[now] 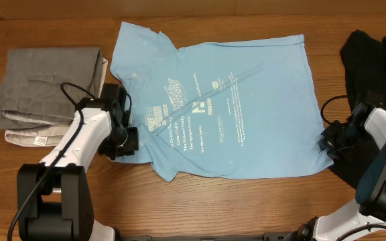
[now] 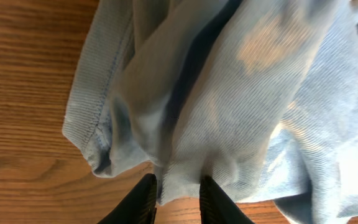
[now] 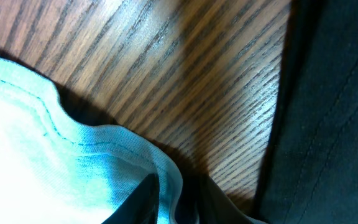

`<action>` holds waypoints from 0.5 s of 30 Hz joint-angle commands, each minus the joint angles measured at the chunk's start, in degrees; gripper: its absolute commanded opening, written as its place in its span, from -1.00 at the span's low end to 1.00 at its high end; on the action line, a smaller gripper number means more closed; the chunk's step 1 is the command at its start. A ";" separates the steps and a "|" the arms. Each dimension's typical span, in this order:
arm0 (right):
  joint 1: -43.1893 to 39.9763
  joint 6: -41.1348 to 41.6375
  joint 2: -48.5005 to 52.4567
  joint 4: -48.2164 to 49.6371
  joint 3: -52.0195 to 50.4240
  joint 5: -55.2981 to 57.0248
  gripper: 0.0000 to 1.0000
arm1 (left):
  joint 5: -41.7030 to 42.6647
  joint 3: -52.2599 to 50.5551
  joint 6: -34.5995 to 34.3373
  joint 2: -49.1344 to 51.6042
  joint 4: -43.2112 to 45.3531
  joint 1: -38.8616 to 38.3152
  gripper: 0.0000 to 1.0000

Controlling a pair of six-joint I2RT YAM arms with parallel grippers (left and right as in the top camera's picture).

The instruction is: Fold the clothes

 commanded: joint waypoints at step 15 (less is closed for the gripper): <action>0.28 0.13 1.70 1.53 -1.60 -1.57 -0.50 | 1.75 -0.37 0.85 0.20 -0.22 0.22 -0.88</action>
